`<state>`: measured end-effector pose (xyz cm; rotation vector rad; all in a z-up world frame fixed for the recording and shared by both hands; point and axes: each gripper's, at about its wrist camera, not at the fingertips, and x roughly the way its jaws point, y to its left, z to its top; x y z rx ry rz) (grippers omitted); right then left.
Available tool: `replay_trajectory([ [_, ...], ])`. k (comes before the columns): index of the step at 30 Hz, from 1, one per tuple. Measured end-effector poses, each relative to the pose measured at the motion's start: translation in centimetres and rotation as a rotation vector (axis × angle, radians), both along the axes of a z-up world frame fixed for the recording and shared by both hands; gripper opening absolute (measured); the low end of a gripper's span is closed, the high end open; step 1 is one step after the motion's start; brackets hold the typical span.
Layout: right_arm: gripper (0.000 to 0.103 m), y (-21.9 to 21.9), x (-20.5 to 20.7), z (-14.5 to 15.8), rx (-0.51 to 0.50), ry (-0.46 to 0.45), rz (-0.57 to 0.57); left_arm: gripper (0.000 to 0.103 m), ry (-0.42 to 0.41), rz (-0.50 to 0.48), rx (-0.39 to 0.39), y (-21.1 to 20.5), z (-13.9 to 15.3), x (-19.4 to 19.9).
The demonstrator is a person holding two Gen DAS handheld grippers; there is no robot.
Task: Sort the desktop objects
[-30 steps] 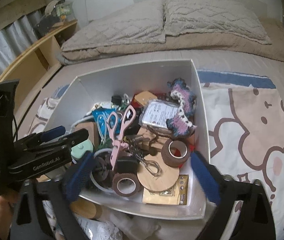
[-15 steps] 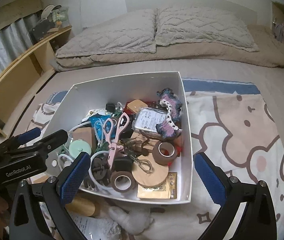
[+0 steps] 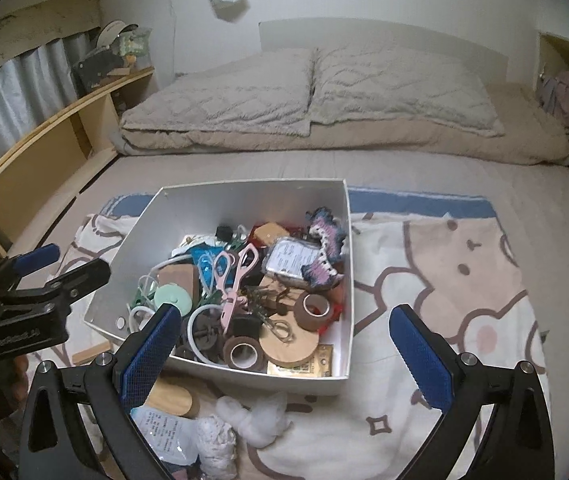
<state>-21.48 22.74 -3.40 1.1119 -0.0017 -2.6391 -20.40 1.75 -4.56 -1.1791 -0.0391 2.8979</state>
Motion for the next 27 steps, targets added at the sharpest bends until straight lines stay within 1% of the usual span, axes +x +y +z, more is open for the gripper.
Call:
replay_trajectory([
  [5, 0.103, 0.1, 1.6, 1.1, 0.045, 0.043, 0.009, 0.102, 0.025, 0.010, -0.007, -0.4, 1.1, 1.6],
  [10, 0.103, 0.0, 3.3, 2.2, 0.056, 0.076, 0.023, 0.102, 0.032, 0.012, -0.008, -0.9, 1.7, 2.9],
  [12, 0.103, -0.2, 4.0, 2.6, 0.063, 0.088, 0.030, 0.102, 0.026, 0.019, -0.033, -0.9, 2.0, 3.4],
  [15, 0.103, -0.4, 4.8, 3.2, 0.062, 0.099, 0.039, 0.102, 0.055, 0.008, -0.046, -0.9, 2.7, 4.6],
  [21, 0.103, -0.9, 6.1, 3.8, 0.069, 0.103, 0.053, 0.102, 0.085, -0.028, -0.042, -0.8, 3.6, 7.2],
  [27, 0.103, -1.1, 7.6, 4.5, 0.079, 0.120, 0.062, 0.102, 0.100, -0.038, -0.012, -1.0, 4.6, 9.3],
])
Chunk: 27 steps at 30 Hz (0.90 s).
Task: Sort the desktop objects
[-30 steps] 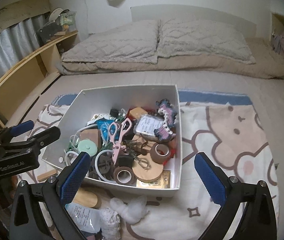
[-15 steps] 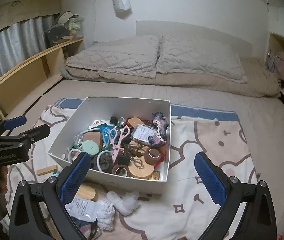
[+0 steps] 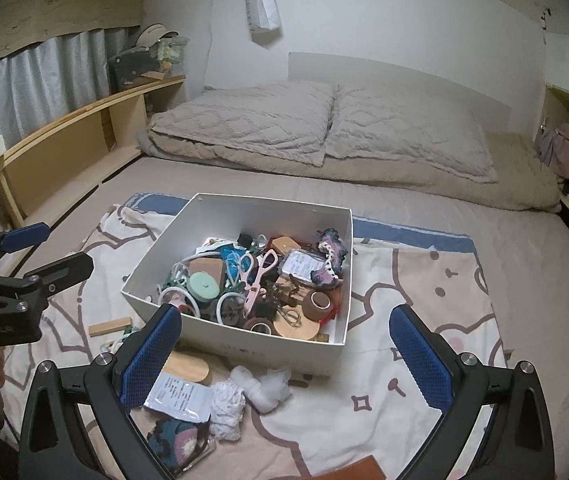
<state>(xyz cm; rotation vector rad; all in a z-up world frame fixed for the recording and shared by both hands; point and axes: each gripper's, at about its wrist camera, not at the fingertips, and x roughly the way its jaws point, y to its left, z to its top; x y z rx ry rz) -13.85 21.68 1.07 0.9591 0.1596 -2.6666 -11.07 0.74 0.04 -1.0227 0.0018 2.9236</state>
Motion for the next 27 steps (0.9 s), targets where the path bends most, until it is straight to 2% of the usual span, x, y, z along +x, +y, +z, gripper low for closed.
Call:
replay_trajectory([
  [11, 0.103, 0.7, 2.7, 1.3, -0.015, 0.012, -0.012, 0.102, 0.034, -0.013, -0.051, 0.6, 1.3, 3.3],
  [19, 0.103, 0.8, 5.1, 1.5, 0.001, 0.026, -0.004, 0.102, 0.040, -0.031, -0.044, 0.7, 1.8, 5.4],
  [27, 0.103, 1.1, 7.5, 1.2, 0.017, 0.035, -0.010, 0.102, 0.042, -0.047, -0.079, 1.3, 1.6, 7.1],
])
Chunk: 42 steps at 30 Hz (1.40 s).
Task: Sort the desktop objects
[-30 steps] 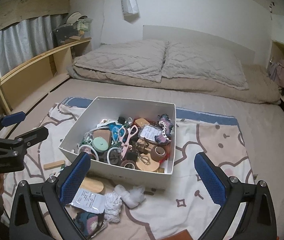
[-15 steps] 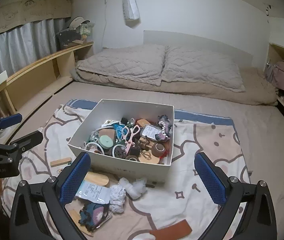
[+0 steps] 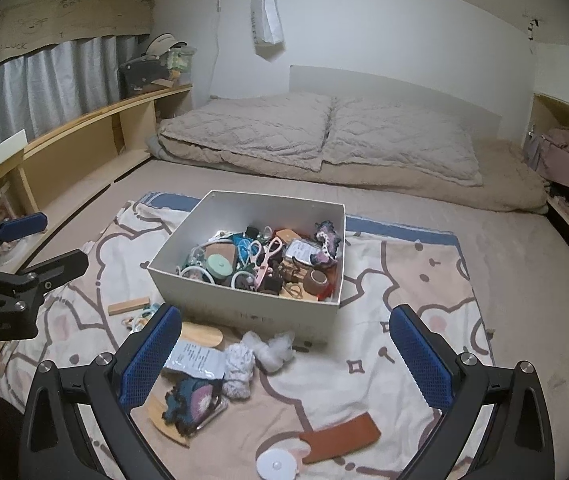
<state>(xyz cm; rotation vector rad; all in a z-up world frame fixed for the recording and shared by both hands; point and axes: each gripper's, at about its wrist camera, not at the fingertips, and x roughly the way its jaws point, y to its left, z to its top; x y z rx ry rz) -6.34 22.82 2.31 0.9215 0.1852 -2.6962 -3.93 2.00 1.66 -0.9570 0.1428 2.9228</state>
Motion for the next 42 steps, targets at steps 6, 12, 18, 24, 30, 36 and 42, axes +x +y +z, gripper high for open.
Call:
replay_trajectory([
  [6, 0.103, 0.2, 1.5, -0.1, 0.012, 0.012, 0.006, 0.102, -0.016, -0.011, 0.003, 0.0, -0.8, 1.3],
  [12, 0.103, 0.0, 2.2, -0.2, 0.029, 0.024, 0.011, 0.102, -0.024, -0.008, -0.008, -0.1, -1.4, 2.0],
  [18, 0.103, -0.3, 2.6, -0.6, 0.013, 0.001, 0.031, 0.102, -0.024, -0.008, -0.015, -0.2, -1.6, 2.7],
  [24, 0.103, -0.7, 3.2, -0.5, 0.034, 0.018, 0.028, 0.102, -0.020, -0.015, -0.034, -0.3, -2.0, 3.5],
  [30, 0.103, -1.2, 3.6, -0.7, 0.061, 0.026, 0.015, 0.102, -0.005, -0.012, -0.033, -0.4, -1.8, 3.9],
  [36, 0.103, -1.3, 3.3, -1.0, 0.082, 0.008, 0.010, 0.102, -0.010, -0.012, -0.033, -0.5, -1.7, 4.0],
  [42, 0.103, -1.0, 3.3, -1.1, 0.079, 0.000, 0.005, 0.102, -0.010, -0.015, -0.036, -0.5, -1.7, 4.0],
])
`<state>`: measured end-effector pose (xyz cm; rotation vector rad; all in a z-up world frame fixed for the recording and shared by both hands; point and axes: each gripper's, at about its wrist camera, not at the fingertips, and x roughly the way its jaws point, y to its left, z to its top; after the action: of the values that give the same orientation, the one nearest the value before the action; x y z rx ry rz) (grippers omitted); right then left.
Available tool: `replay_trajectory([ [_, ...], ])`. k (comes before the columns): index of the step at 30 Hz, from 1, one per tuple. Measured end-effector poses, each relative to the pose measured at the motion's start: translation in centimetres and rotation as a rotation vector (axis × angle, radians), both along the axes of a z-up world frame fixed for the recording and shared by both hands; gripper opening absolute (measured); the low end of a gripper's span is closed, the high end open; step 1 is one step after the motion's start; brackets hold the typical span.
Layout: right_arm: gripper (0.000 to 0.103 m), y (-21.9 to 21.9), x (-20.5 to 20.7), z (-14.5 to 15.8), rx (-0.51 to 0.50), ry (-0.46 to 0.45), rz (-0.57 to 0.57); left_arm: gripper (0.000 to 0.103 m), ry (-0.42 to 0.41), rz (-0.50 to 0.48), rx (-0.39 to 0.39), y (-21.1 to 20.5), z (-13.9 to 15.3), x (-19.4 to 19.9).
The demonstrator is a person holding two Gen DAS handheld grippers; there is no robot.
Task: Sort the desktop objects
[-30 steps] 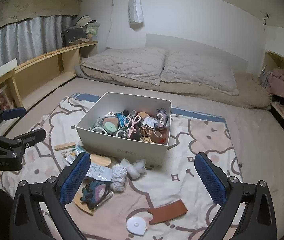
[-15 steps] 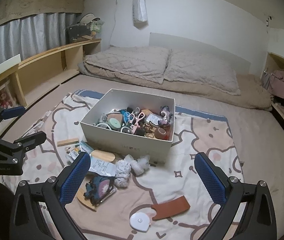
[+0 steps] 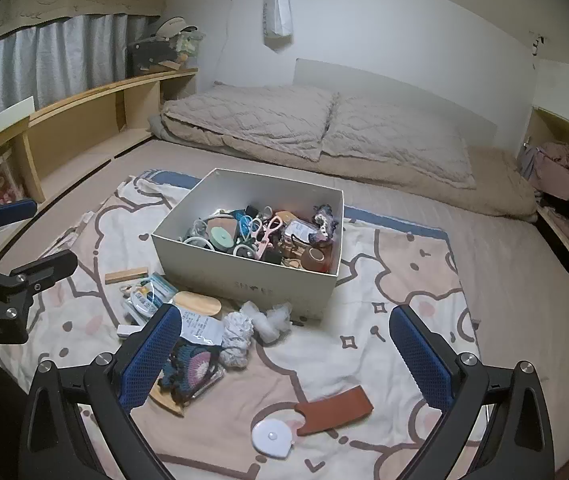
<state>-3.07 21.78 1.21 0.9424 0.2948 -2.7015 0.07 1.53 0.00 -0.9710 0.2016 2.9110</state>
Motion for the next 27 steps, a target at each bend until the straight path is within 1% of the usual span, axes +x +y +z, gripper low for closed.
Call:
replay_trajectory([
  [17, 0.103, 0.12, 0.08, 0.13, -0.007, 0.004, -0.001, 0.102, 0.006, -0.016, -0.021, 0.37, -0.06, 0.07],
  [27, 0.103, 0.15, 0.07, 0.18, -0.009, 0.005, -0.002, 0.102, 0.006, -0.018, -0.020, 0.56, -0.16, 0.02],
])
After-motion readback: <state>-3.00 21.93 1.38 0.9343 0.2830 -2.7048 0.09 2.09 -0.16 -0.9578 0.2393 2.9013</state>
